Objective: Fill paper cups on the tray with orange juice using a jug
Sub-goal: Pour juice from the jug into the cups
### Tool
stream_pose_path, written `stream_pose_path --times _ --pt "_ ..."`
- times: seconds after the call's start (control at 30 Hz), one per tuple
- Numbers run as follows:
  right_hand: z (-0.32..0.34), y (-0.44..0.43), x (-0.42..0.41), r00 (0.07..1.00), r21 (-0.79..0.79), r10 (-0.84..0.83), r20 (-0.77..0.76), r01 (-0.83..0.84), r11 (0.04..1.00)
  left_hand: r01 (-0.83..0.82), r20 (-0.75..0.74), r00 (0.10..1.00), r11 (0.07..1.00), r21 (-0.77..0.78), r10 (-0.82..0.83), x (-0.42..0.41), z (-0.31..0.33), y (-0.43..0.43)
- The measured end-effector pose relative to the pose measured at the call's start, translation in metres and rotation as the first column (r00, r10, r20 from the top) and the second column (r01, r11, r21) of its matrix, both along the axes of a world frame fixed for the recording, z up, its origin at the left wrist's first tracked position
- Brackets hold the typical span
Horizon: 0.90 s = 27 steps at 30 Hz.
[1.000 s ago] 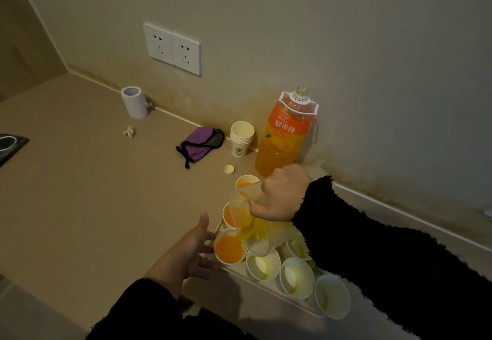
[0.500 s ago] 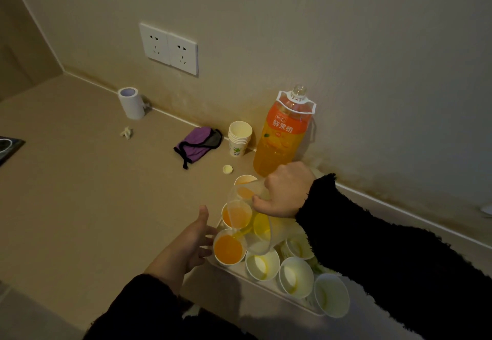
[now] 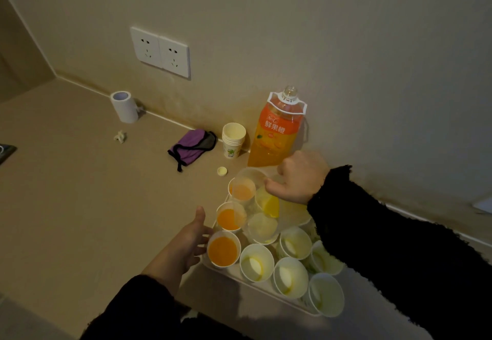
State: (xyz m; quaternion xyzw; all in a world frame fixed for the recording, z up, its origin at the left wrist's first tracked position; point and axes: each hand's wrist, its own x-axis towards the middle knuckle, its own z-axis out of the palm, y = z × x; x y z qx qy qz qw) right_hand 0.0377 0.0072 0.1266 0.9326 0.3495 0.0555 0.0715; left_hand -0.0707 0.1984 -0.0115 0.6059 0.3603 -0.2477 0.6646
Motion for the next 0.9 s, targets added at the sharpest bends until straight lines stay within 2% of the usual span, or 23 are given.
stream_pose_path --times 0.23,0.43,0.63,0.9 --pt "0.019 -0.029 0.019 0.974 0.010 -0.207 -0.090 0.209 0.978 -0.100 0.101 0.991 0.989 0.106 0.090 0.016 0.009 -0.008" --pt "0.013 -0.047 0.039 0.926 -0.022 -0.360 -0.115 0.360 0.933 -0.121 0.165 0.980 0.991 0.063 0.109 0.035 0.025 -0.016" --pt "0.011 -0.053 0.042 0.900 -0.106 -0.424 -0.105 0.414 0.904 -0.101 0.196 0.976 0.994 0.040 0.091 0.052 0.037 -0.026" --pt "0.002 -0.051 0.048 0.891 -0.160 -0.445 -0.092 0.428 0.889 -0.078 0.221 0.974 0.988 0.130 0.048 0.067 0.053 -0.041"
